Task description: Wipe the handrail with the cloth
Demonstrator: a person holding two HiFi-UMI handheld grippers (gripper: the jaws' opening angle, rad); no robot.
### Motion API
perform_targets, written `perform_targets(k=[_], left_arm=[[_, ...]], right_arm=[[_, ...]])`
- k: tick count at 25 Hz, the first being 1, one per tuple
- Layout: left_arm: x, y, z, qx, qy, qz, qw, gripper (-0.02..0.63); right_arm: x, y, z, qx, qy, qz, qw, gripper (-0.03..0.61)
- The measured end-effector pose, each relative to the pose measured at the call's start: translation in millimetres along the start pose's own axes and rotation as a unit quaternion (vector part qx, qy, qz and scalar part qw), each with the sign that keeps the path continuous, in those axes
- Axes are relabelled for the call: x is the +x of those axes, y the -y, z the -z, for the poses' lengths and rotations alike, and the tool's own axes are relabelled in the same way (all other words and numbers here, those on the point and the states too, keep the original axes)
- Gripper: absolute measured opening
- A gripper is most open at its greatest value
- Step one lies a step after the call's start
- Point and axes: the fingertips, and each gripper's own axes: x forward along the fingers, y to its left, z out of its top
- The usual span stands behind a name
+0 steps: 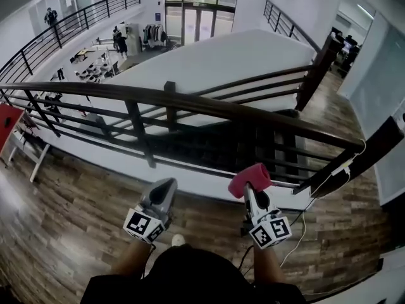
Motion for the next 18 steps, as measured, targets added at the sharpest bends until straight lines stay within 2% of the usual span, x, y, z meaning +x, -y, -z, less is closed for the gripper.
perform_targets(k=[4, 8, 12, 18], left_arm=[[2.7, -49.3, -3.6, -0.004, -0.01, 0.002, 0.9999, 0.0], [4.6, -74.4, -7.8, 0.03, -0.021, -0.016, 0.9992, 0.0], [-1.1, -93.8, -9.6, -0.001, -0.011, -0.027, 0.9996, 0.0], [-2.4, -125.1, -20.8, 0.001, 0.005, -0.068, 0.9977, 0.0]], right_arm=[[52.6, -19.6, 2.4, -0.004, -0.004, -0.003, 1.0, 0.044], [84.9, -36.0, 5.1, -0.003, -0.018, -0.022, 1.0, 0.046], [109.8, -47.0, 8.9, -0.009, -0.033, -0.039, 0.999, 0.044], [172.2, -60.1, 12.1, -0.005, -0.046, -0.093, 0.995, 0.044]])
